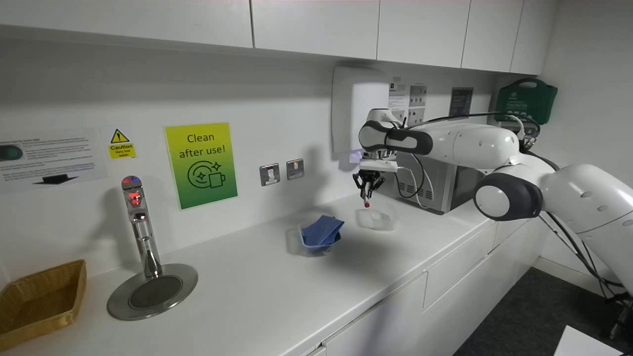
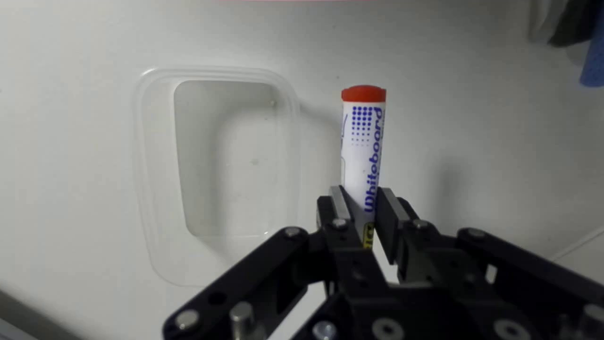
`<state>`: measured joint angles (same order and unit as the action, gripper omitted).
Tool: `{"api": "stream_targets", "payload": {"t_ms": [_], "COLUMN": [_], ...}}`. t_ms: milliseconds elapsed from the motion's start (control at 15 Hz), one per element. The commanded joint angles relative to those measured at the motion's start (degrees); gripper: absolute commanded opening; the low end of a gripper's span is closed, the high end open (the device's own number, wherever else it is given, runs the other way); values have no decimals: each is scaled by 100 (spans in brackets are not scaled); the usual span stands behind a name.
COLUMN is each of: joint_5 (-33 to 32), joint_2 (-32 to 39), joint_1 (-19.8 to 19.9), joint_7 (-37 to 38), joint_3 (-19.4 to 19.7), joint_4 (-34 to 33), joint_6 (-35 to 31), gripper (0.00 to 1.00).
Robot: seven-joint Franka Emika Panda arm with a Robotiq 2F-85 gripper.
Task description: Remove the marker from the container
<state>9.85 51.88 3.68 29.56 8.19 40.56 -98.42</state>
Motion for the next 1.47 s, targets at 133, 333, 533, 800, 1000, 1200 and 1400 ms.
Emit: {"api": "stream_targets", "payload": {"t_ms": [133,333,533,800,1000,1200,1400], "joint_5": [-82,-93,-130,-210,-419,-578,-664], "joint_2": [-356,-530,-776,-1194,-1537,-1894,-2218], "joint_1": [-355,-512,-632,-763,-732,-747,-725], "joint_7": [-451,-638,-770,-910,-901,-890,-884], "joint_3": [-59,-29,14,38,-133,-189,-244], "joint_4": [662,1180,1802,2653,3272,3916,4466], "joint_6": [-46,-162,-470,-943,-1218,-1473,-1683], "gripper": [5,5,5,5,5,5,5]}}
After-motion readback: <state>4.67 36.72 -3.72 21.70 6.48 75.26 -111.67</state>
